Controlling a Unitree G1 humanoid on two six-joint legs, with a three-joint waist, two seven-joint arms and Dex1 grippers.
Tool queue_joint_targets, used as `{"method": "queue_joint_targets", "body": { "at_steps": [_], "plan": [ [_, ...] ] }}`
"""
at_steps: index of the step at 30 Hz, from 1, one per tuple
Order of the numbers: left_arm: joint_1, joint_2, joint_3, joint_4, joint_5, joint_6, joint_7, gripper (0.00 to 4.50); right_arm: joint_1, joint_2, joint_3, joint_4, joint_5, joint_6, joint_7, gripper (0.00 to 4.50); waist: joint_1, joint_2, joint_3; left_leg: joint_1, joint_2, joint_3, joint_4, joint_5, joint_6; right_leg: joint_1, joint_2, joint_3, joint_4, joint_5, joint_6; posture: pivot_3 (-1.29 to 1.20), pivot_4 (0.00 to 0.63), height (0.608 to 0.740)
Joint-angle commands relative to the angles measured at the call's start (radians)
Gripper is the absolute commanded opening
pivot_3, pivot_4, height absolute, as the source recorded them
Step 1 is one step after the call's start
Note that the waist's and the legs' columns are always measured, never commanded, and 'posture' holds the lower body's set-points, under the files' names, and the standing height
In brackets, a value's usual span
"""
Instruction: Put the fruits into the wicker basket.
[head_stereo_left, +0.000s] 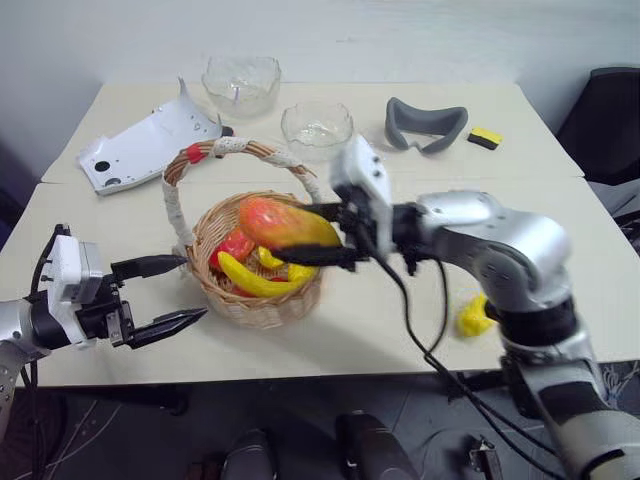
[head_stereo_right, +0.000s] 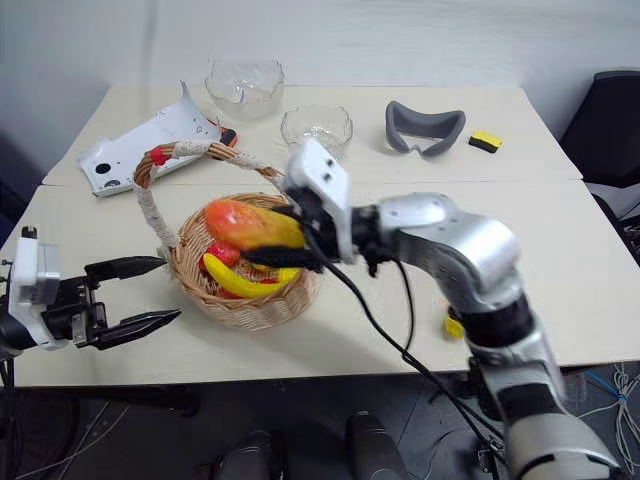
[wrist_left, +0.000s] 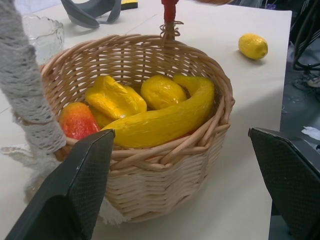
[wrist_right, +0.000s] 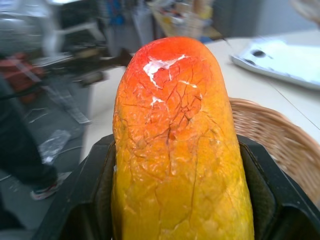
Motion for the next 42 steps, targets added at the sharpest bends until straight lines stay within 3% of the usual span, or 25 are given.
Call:
{"method": "queue_joint_targets", "body": {
  "at_steps": [1, 6, 10, 14, 17, 23, 27, 30, 31, 32, 37, 40, 42],
  "plan": [
    [0.014, -0.001, 0.032, -0.030, -0.006, -0.006, 0.000, 4.50, -0.018, 0.028, 0.033, 0.013, -0.072, -0.035, -0.036, 2.85, 0.003, 0.000, 0.000, 0.000, 0.000, 0.001, 0.000, 0.000, 0.000, 0.000, 0.000, -0.001, -0.001, 0.000, 0.000, 0.00, 0.150, 0.740],
    [0.030, -0.012, 0.023, -0.056, -0.022, 0.006, 0.007, 4.50, 0.014, 0.058, 0.018, -0.042, -0.052, -0.040, -0.007, 4.48, 0.002, 0.000, 0.000, 0.000, 0.000, 0.004, 0.000, 0.000, 0.001, 0.000, -0.001, -0.005, -0.002, 0.000, 0.000, 0.00, 0.150, 0.740],
    [0.031, -0.016, 0.017, -0.072, -0.030, 0.016, 0.008, 4.50, 0.093, -0.019, -0.072, -0.157, 0.077, -0.056, 0.146, 4.48, 0.012, 0.000, 0.000, 0.000, 0.000, 0.003, 0.000, -0.003, 0.004, 0.000, 0.000, -0.007, -0.001, 0.000, 0.000, 0.00, 0.150, 0.740],
    [0.017, -0.025, -0.008, -0.095, -0.042, 0.021, 0.008, 4.50, 0.213, -0.167, -0.178, -0.241, 0.164, -0.061, 0.268, 4.48, 0.021, 0.000, 0.000, 0.001, 0.000, 0.001, 0.000, -0.003, 0.005, 0.001, 0.000, -0.009, -0.001, 0.000, 0.000, 0.00, 0.150, 0.740],
    [0.014, -0.038, -0.074, -0.147, 0.002, -0.020, 0.001, 4.50, 0.365, -0.253, -0.343, -0.273, 0.270, -0.091, 0.345, 4.48, 0.030, -0.001, -0.001, 0.001, -0.001, -0.001, 0.000, -0.003, 0.006, 0.004, -0.001, -0.010, -0.003, 0.000, 0.000, 0.00, 0.150, 0.740],
    [0.002, -0.075, -0.179, -0.229, -0.018, -0.029, -0.004, 4.50, 0.897, -0.446, -0.631, -0.180, -0.074, -0.595, 0.516, 4.48, 0.053, -0.001, -0.001, 0.001, -0.002, -0.001, 0.000, -0.004, 0.007, 0.006, 0.002, -0.009, -0.007, 0.000, 0.001, 0.00, 0.150, 0.740],
    [-0.002, -0.068, -0.228, -0.222, 0.010, -0.047, -0.037, 4.50, 1.166, -0.378, -0.908, -0.044, -0.161, -0.885, 0.511, 4.48, 0.052, -0.001, 0.000, 0.008, -0.003, -0.001, 0.000, -0.003, 0.007, 0.012, 0.005, -0.009, -0.007, 0.000, 0.001, 0.00, 0.150, 0.740],
    [-0.024, -0.072, -0.246, -0.192, 0.023, -0.059, -0.040, 4.50, 1.352, -0.348, -1.025, 0.068, -0.225, -1.101, 0.575, 4.48, 0.047, 0.000, 0.000, 0.024, -0.002, -0.001, -0.003, -0.005, 0.006, 0.031, 0.005, -0.009, -0.014, 0.000, 0.000, 0.00, 0.150, 0.740],
    [-0.033, -0.073, -0.252, -0.186, 0.023, -0.060, -0.041, 4.50, 1.400, -0.350, -1.039, 0.113, -0.242, -1.170, 0.602, 4.48, 0.046, 0.000, 0.000, 0.028, -0.002, -0.002, -0.004, -0.006, 0.006, 0.036, 0.004, -0.009, -0.017, -0.002, -0.003, 0.00, 0.150, 0.740],
    [-0.039, -0.073, -0.256, -0.182, 0.019, -0.057, -0.046, 4.50, 1.432, -0.355, -1.046, 0.152, -0.253, -1.217, 0.619, 4.48, 0.045, 0.000, 0.000, 0.032, -0.001, -0.003, -0.006, -0.006, 0.006, 0.041, 0.001, -0.008, -0.020, -0.010, -0.019, 0.00, 0.150, 0.740],
    [-0.076, -0.072, -0.288, -0.147, 0.019, -0.041, -0.065, 4.50, 1.529, -0.389, -1.024, 0.302, -0.304, -1.420, 0.662, 4.48, 0.026, 0.000, 0.000, 0.044, 0.002, -0.006, -0.006, -0.013, 0.002, 0.056, 0.001, -0.007, -0.027, -0.011, -0.019, 0.00, 0.150, 0.740],
    [-0.097, -0.066, -0.300, -0.130, 0.026, -0.047, -0.082, 4.50, 1.500, -0.430, -0.981, 0.293, -0.318, -1.423, 0.635, 4.48, 0.016, 0.001, 0.001, 0.044, 0.002, -0.006, -0.006, -0.013, 0.002, 0.056, 0.000, -0.006, -0.028, -0.011, -0.019, 0.00, 0.150, 0.740],
    [-0.100, -0.050, -0.308, -0.128, 0.016, -0.028, -0.100, 4.50, 1.419, -0.527, -0.908, 0.230, -0.318, -1.283, 0.620, 4.48, 0.011, 0.001, 0.001, 0.045, 0.002, -0.006, -0.006, -0.013, 0.002, 0.057, 0.001, -0.005, -0.028, -0.010, -0.019, 0.00, 0.150, 0.740]
  ]
}}
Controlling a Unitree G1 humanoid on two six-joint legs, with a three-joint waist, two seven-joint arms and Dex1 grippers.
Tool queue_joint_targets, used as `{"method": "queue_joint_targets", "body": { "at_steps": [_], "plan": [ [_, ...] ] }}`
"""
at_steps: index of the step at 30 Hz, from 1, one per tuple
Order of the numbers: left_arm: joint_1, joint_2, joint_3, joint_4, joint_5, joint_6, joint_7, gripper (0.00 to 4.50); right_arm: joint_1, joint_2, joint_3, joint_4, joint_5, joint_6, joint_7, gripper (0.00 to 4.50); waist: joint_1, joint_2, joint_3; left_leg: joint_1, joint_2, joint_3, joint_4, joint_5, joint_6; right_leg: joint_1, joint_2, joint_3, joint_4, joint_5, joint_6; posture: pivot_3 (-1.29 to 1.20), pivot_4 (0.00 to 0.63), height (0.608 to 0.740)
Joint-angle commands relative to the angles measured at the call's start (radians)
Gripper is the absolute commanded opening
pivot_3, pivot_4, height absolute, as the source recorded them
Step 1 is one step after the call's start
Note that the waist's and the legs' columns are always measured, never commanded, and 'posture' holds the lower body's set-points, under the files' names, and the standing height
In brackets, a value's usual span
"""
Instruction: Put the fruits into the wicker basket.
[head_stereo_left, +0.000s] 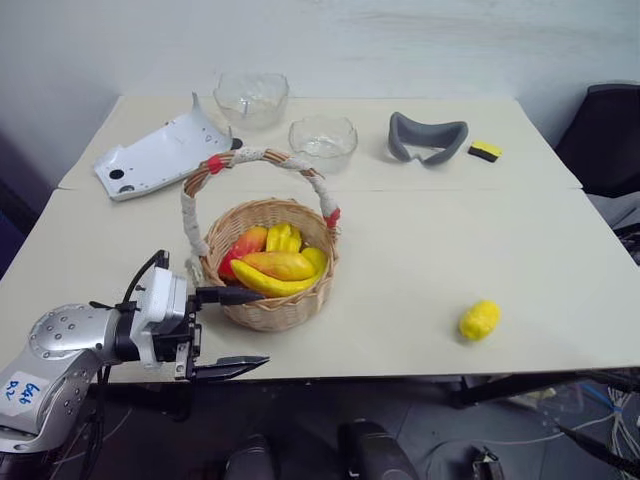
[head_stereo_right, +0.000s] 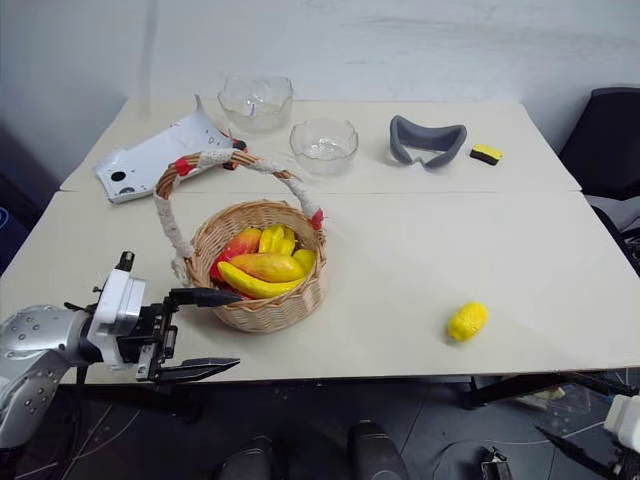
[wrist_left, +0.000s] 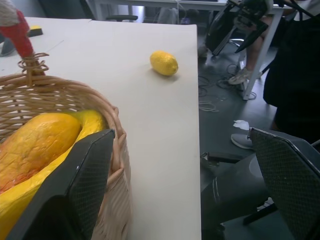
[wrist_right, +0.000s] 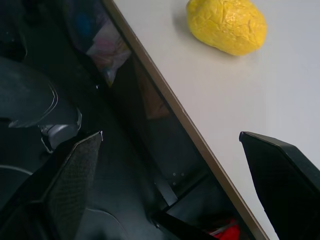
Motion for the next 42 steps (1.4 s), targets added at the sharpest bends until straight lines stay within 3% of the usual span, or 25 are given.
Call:
{"method": "queue_joint_targets", "body": {
  "at_steps": [1, 5, 11, 15, 19, 22, 28, 29, 35, 37, 42],
  "plan": [
    [-0.008, 0.027, -0.004, -0.005, -0.017, 0.016, -0.030, 4.50, -0.107, -0.143, 0.087, -0.098, 0.002, 0.155, -0.024, 4.48, -0.008, 0.001, 0.001, 0.001, 0.000, 0.000, 0.000, 0.000, 0.000, 0.000, 0.001, 0.002, 0.000, 0.000, 0.000, 0.00, 0.150, 0.740],
    [-0.011, 0.023, -0.019, -0.015, -0.007, 0.017, -0.024, 4.50, -0.363, -0.268, 0.299, -0.047, -0.096, 0.177, -0.029, 4.48, 0.001, 0.003, 0.003, 0.004, -0.002, -0.001, -0.001, 0.001, 0.002, 0.000, 0.002, 0.006, 0.000, 0.001, 0.001, 0.00, 0.150, 0.740],
    [-0.009, 0.014, -0.020, -0.025, 0.001, 0.019, 0.004, 4.50, -0.742, -0.261, 0.607, 0.118, -0.231, 0.136, 0.007, 4.48, 0.025, 0.008, 0.009, 0.001, -0.002, -0.002, 0.001, -0.002, 0.002, -0.002, 0.003, 0.006, 0.000, 0.001, 0.003, 0.00, 0.150, 0.740],
    [0.019, 0.018, -0.005, -0.042, 0.000, 0.016, 0.013, 4.50, -0.888, -0.263, 0.734, 0.213, -0.294, 0.133, 0.049, 4.48, 0.033, 0.012, 0.011, -0.001, -0.003, 0.000, 0.003, -0.002, 0.001, -0.004, 0.002, 0.006, 0.000, 0.006, 0.015, 0.00, 0.150, 0.740],
    [0.022, 0.012, 0.000, -0.054, -0.001, 0.015, 0.034, 4.50, -0.955, -0.277, 0.811, 0.251, -0.318, 0.195, 0.112, 4.48, 0.033, 0.012, 0.011, -0.006, -0.003, 0.000, 0.005, -0.003, 0.000, -0.007, 0.002, 0.005, -0.001, 0.006, 0.016, 0.00, 0.150, 0.740],
    [0.026, 0.012, 0.008, -0.061, -0.003, 0.015, 0.045, 4.50, -1.002, -0.274, 0.830, 0.271, -0.315, 0.225, 0.133, 3.89, 0.031, 0.012, 0.011, -0.008, -0.003, 0.001, 0.005, -0.003, 0.000, -0.009, 0.002, 0.006, -0.001, 0.007, 0.018, 0.00, 0.150, 0.740],
    [0.062, 0.007, 0.054, -0.077, -0.007, 0.008, 0.068, 4.50, -1.031, -0.271, 0.817, 0.213, -0.198, 0.286, 0.238, 1.98, 0.026, 0.012, 0.011, -0.007, -0.002, 0.001, 0.005, -0.002, 0.000, -0.010, 0.002, 0.006, 0.001, 0.007, 0.018, 0.00, 0.150, 0.740],
    [0.081, 0.010, 0.067, -0.087, -0.012, 0.010, 0.066, 4.50, -1.048, -0.236, 0.805, 0.165, -0.151, 0.301, 0.226, 1.89, 0.024, 0.012, 0.011, -0.007, -0.002, 0.001, 0.005, -0.002, 0.000, -0.010, 0.002, 0.006, 0.001, 0.007, 0.019, 0.00, 0.150, 0.740],
    [0.210, -0.028, 0.195, -0.159, -0.063, 0.036, 0.137, 4.50, -1.146, -0.049, 0.831, -0.315, 0.285, 0.883, 0.080, 1.88, 0.003, 0.011, 0.012, -0.009, 0.004, 0.000, 0.005, -0.003, 0.001, -0.016, 0.003, 0.007, 0.010, 0.007, 0.019, 0.00, 0.150, 0.740],
    [0.288, -0.065, 0.261, -0.172, -0.074, 0.031, 0.162, 4.50, -1.231, 0.069, 0.862, -0.370, 0.347, 1.013, -0.026, 1.88, -0.003, 0.010, 0.012, -0.010, 0.006, 0.000, 0.005, -0.002, -0.001, -0.019, 0.005, 0.008, 0.015, 0.007, 0.018, 0.00, 0.150, 0.740],
    [0.400, -0.163, 0.371, -0.168, -0.064, -0.005, 0.238, 4.50, -1.366, 0.345, 0.898, -0.324, 0.300, 1.142, -0.337, 1.88, 0.001, 0.007, 0.011, -0.010, 0.006, -0.001, 0.006, -0.001, -0.002, -0.021, 0.005, 0.008, 0.018, 0.002, 0.008, 0.00, 0.150, 0.740]
  ]
}}
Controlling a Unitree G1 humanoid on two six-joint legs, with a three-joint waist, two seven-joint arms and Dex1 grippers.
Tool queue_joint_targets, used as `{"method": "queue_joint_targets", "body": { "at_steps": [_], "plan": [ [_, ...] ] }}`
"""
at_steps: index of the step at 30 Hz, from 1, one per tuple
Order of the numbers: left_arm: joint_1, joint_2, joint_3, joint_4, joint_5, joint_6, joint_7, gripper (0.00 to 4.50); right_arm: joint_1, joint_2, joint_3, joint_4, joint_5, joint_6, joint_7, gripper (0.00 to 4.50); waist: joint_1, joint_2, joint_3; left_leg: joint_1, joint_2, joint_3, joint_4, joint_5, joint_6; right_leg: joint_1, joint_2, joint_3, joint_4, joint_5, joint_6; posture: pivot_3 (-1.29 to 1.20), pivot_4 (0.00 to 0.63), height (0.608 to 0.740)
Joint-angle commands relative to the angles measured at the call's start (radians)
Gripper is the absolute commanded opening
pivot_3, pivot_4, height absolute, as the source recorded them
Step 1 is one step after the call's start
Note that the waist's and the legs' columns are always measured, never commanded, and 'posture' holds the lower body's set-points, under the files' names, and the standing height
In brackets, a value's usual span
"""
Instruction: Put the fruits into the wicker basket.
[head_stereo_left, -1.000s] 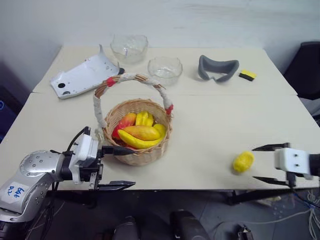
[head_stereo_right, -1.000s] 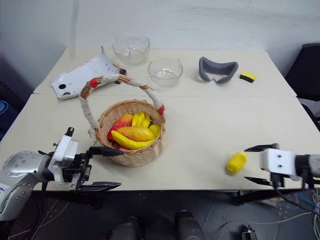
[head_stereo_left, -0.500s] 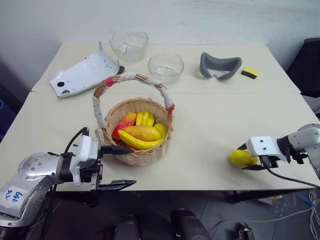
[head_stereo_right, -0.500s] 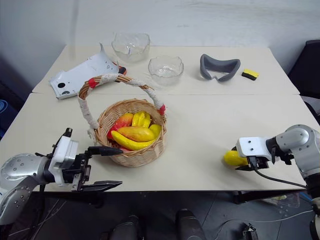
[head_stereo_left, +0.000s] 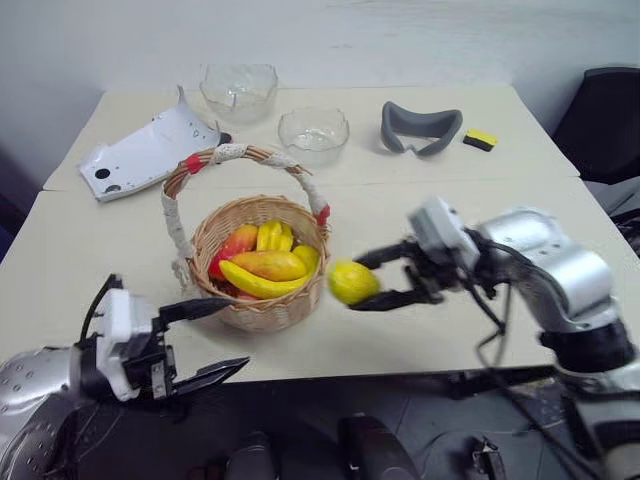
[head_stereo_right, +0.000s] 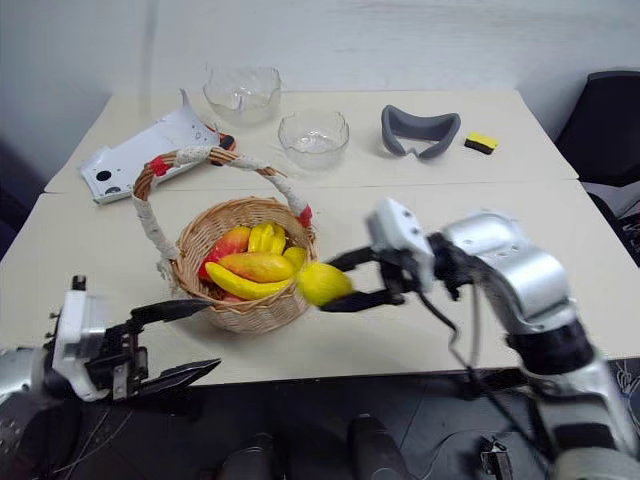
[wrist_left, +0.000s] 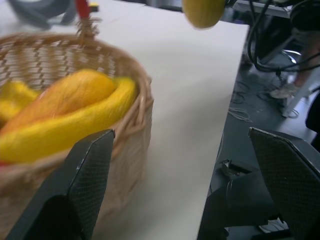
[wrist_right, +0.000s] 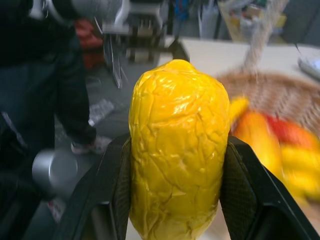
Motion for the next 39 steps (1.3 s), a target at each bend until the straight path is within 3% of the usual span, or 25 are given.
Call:
{"method": "queue_joint_targets", "body": {
  "at_steps": [1, 3, 6, 10, 14, 18, 20, 23, 28, 35, 39],
  "plan": [
    [0.025, -0.061, 0.091, -0.020, -0.044, -0.020, 0.085, 4.50, -0.060, 0.162, 0.007, 0.032, -0.034, 0.072, -0.246, 1.88, 0.003, -0.001, -0.001, -0.001, 0.000, 0.000, 0.000, 0.000, 0.000, 0.000, -0.001, 0.000, 0.000, -0.003, -0.006, 0.00, 0.150, 0.740],
    [0.038, -0.101, 0.134, -0.020, -0.121, 0.013, 0.141, 4.50, -0.075, 0.236, 0.046, 0.066, -0.111, 0.079, -0.351, 1.88, 0.003, -0.003, -0.002, -0.002, -0.001, -0.001, 0.000, 0.000, 0.000, -0.001, -0.002, -0.001, 0.000, -0.005, -0.009, 0.00, 0.150, 0.740],
    [0.068, -0.116, 0.150, -0.023, -0.127, 0.011, 0.152, 4.50, -0.085, 0.309, 0.069, 0.097, -0.155, 0.078, -0.430, 1.88, 0.003, -0.005, -0.003, -0.004, -0.003, -0.001, -0.001, -0.001, 0.001, -0.002, -0.004, -0.003, -0.001, -0.003, -0.007, 0.00, 0.150, 0.740],
    [0.070, -0.103, 0.139, -0.024, -0.129, 0.011, 0.159, 4.50, -0.094, 0.357, 0.048, 0.080, -0.117, 0.145, -0.458, 3.21, 0.003, -0.005, -0.003, -0.008, -0.004, -0.001, -0.002, -0.002, 0.000, -0.006, -0.005, -0.004, -0.001, -0.001, -0.001, 0.00, 0.150, 0.740],
    [0.048, -0.063, 0.122, -0.005, -0.135, 0.026, 0.139, 4.50, -0.076, 0.281, 0.011, -0.006, 0.003, 0.206, -0.317, 4.49, 0.004, -0.005, -0.003, -0.020, -0.003, -0.001, 0.000, -0.001, -0.001, -0.020, -0.003, -0.006, 0.002, 0.000, 0.000, 0.00, 0.150, 0.740],
    [0.004, -0.012, 0.126, 0.040, -0.135, 0.038, 0.118, 4.50, 0.011, 0.063, -0.088, -0.105, 0.200, 0.278, -0.078, 4.49, 0.012, -0.005, -0.003, -0.020, -0.004, -0.004, -0.001, -0.002, 0.000, -0.018, -0.002, -0.012, 0.000, 0.000, 0.000, 0.00, 0.150, 0.740],
    [-0.007, -0.003, 0.129, 0.048, -0.134, 0.039, 0.114, 4.50, 0.081, -0.084, -0.119, -0.103, 0.194, 0.259, 0.016, 4.49, 0.013, -0.005, -0.003, -0.020, -0.005, -0.005, -0.001, -0.002, 0.000, -0.016, -0.003, -0.013, -0.002, 0.000, 0.000, 0.00, 0.150, 0.740],
    [-0.007, -0.008, 0.133, 0.044, -0.137, 0.037, 0.112, 4.50, 0.126, -0.178, -0.135, -0.046, 0.140, 0.192, 0.051, 4.49, 0.002, -0.005, -0.003, -0.019, -0.007, -0.004, -0.001, -0.002, 0.001, -0.016, -0.004, -0.012, -0.003, 0.000, 0.000, 0.00, 0.150, 0.740],
    [0.008, -0.003, 0.150, 0.039, -0.154, 0.046, 0.093, 4.50, 0.029, -0.103, -0.104, 0.275, -0.102, -0.166, 0.007, 4.49, -0.020, -0.005, -0.002, -0.014, -0.006, -0.003, -0.001, 0.000, 0.000, -0.016, 0.001, -0.004, 0.000, 0.002, 0.002, 0.00, 0.150, 0.740],
    [-0.012, 0.022, 0.121, 0.041, -0.140, 0.051, 0.064, 4.50, -0.190, 0.154, -0.040, 0.567, -0.169, -0.299, 0.063, 4.49, -0.029, -0.004, -0.002, -0.014, -0.004, -0.002, 0.000, 0.002, -0.002, -0.020, 0.009, 0.004, 0.006, 0.005, 0.003, 0.00, 0.150, 0.740],
    [-0.028, 0.023, 0.122, 0.042, -0.142, 0.056, 0.075, 4.50, -0.241, 0.208, -0.005, 0.679, -0.205, -0.338, 0.146, 3.58, -0.020, -0.004, -0.002, -0.014, -0.001, -0.003, 0.000, 0.001, -0.005, -0.020, 0.011, 0.004, 0.006, 0.004, 0.001, 0.00, 0.150, 0.740]
  ]
}}
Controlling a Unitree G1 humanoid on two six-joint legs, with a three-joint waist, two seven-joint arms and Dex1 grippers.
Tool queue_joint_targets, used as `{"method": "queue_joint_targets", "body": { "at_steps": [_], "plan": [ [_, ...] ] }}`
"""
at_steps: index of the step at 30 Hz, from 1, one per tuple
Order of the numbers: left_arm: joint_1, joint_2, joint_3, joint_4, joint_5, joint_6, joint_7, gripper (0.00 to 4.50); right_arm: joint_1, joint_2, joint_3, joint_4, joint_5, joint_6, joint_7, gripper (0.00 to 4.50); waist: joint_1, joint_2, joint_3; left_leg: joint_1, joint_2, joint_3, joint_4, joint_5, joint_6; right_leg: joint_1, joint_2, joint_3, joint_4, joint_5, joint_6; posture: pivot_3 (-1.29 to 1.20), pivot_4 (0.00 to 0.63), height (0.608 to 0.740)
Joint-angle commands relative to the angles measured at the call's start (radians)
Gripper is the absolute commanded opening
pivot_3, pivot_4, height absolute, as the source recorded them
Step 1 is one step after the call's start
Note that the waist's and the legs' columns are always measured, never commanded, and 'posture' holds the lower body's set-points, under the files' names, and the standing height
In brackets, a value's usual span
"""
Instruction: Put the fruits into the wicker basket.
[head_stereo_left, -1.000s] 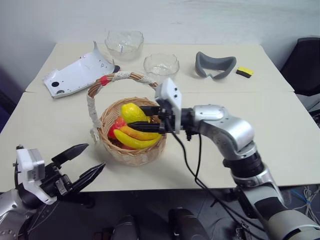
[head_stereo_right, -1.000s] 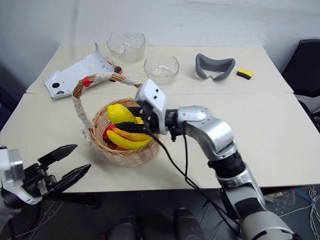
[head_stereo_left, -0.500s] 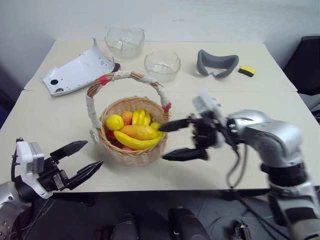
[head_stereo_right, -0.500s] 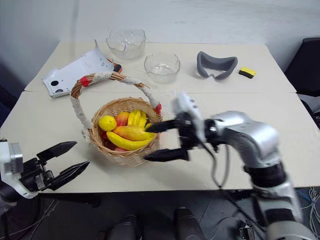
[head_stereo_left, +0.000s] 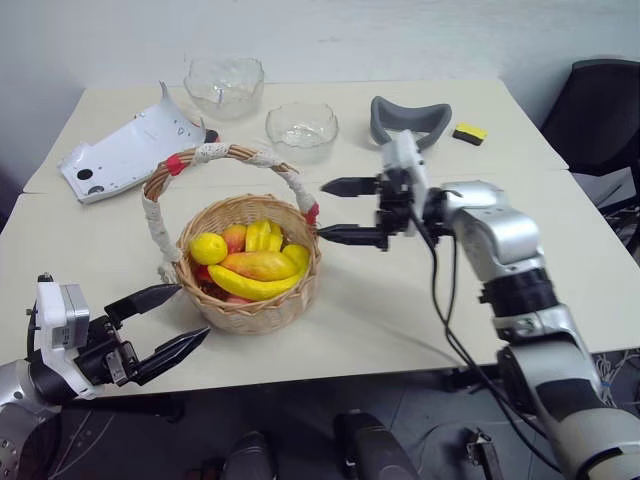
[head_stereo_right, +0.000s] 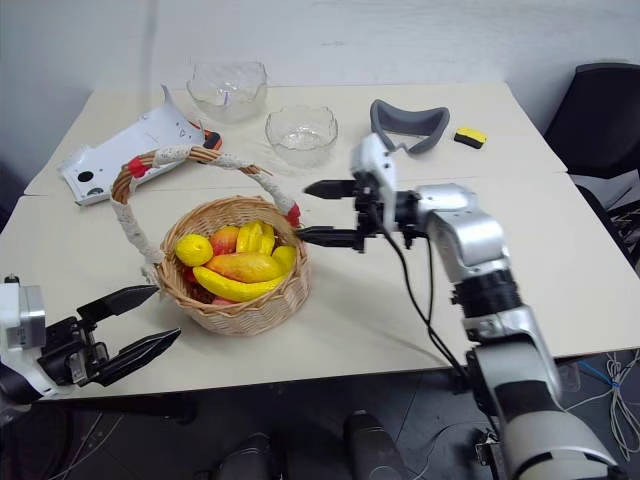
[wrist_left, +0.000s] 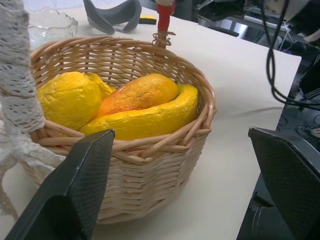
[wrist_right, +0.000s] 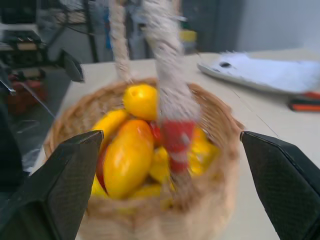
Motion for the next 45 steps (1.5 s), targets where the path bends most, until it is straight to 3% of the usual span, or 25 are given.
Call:
{"method": "queue_joint_targets", "body": {
  "at_steps": [1, 10, 11, 19, 23, 26, 30, 34, 39, 45],
  "plan": [
    [-0.007, 0.004, 0.006, -0.010, -0.013, -0.002, 0.006, 4.50, -0.043, 0.018, -0.006, 0.058, -0.007, -0.017, 0.051, 3.24, 0.004, 0.000, 0.000, -0.001, 0.000, 0.000, 0.000, 0.000, 0.000, 0.000, 0.000, 0.000, 0.000, 0.000, 0.000, 0.00, 0.150, 0.740],
    [-0.078, 0.056, -0.007, -0.003, -0.028, 0.016, -0.004, 4.50, -0.008, 0.004, 0.004, -0.007, -0.064, -0.067, 0.077, 0.20, 0.000, 0.000, 0.000, -0.001, 0.001, 0.001, 0.000, 0.000, -0.001, -0.001, 0.000, -0.001, 0.000, -0.001, -0.001, 0.00, 0.150, 0.740],
    [-0.107, 0.062, -0.022, 0.005, -0.031, 0.020, 0.000, 4.50, 0.009, -0.009, -0.003, -0.051, -0.064, -0.072, 0.069, 0.13, 0.000, 0.000, 0.000, -0.001, 0.001, 0.001, 0.000, 0.000, -0.002, -0.001, 0.000, -0.001, 0.001, -0.001, -0.001, 0.00, 0.150, 0.740],
    [-0.334, 0.089, -0.192, 0.078, -0.007, 0.034, -0.031, 4.50, 0.236, -0.182, -0.231, -0.529, 0.099, 0.189, -0.133, 0.13, 0.026, 0.001, 0.001, -0.002, 0.001, 0.001, 0.000, -0.001, -0.002, -0.002, 0.000, -0.001, -0.001, -0.001, -0.001, 0.00, 0.150, 0.740],
    [-0.420, 0.088, -0.275, 0.140, 0.020, 0.024, -0.081, 4.50, 0.373, -0.280, -0.466, -0.695, 0.162, 0.308, -0.322, 0.13, 0.031, 0.001, 0.001, -0.002, 0.001, 0.001, 0.000, -0.001, -0.003, -0.002, 0.000, 0.000, -0.001, -0.001, -0.001, 0.00, 0.150, 0.740],
    [-0.470, 0.081, -0.319, 0.190, 0.043, 0.010, -0.114, 4.50, 0.464, -0.351, -0.596, -0.723, 0.142, 0.331, -0.413, 0.13, 0.033, 0.001, 0.001, -0.002, 0.000, 0.001, 0.000, -0.001, -0.003, -0.002, 0.001, 0.001, -0.001, -0.001, -0.001, 0.00, 0.150, 0.740],
    [-0.558, 0.077, -0.389, 0.280, 0.100, -0.031, -0.183, 4.50, 0.549, -0.416, -0.677, -0.664, 0.042, 0.306, -0.549, 0.13, 0.026, 0.001, 0.001, -0.001, 0.000, 0.003, 0.000, -0.001, -0.002, -0.002, 0.001, 0.003, -0.001, -0.001, -0.001, 0.00, 0.150, 0.740],
    [-0.659, 0.064, -0.445, 0.372, 0.146, -0.070, -0.239, 4.50, 0.582, -0.400, -0.710, -0.586, -0.023, 0.275, -0.677, 0.13, 0.024, 0.001, 0.001, 0.000, -0.001, 0.005, 0.000, 0.001, -0.001, -0.002, 0.005, 0.006, 0.000, 0.001, 0.002, 0.00, 0.150, 0.740],
    [-0.700, 0.033, -0.458, 0.397, 0.170, -0.083, -0.230, 4.50, 0.612, -0.305, -0.723, -0.539, -0.006, 0.228, -0.757, 0.13, 0.023, 0.001, 0.001, 0.001, 0.000, 0.005, 0.000, 0.004, -0.007, -0.002, 0.011, 0.010, 0.001, 0.002, 0.003, 0.00, 0.150, 0.740],
    [-0.704, 0.028, -0.470, 0.432, 0.209, -0.111, -0.265, 4.50, 0.704, -0.321, -0.742, -0.573, -0.001, 0.226, -0.756, 2.17, 0.029, 0.001, 0.001, 0.000, 0.002, 0.005, 0.000, 0.005, -0.009, -0.002, 0.014, 0.010, 0.001, 0.002, 0.004, 0.00, 0.150, 0.740]
  ]
}}
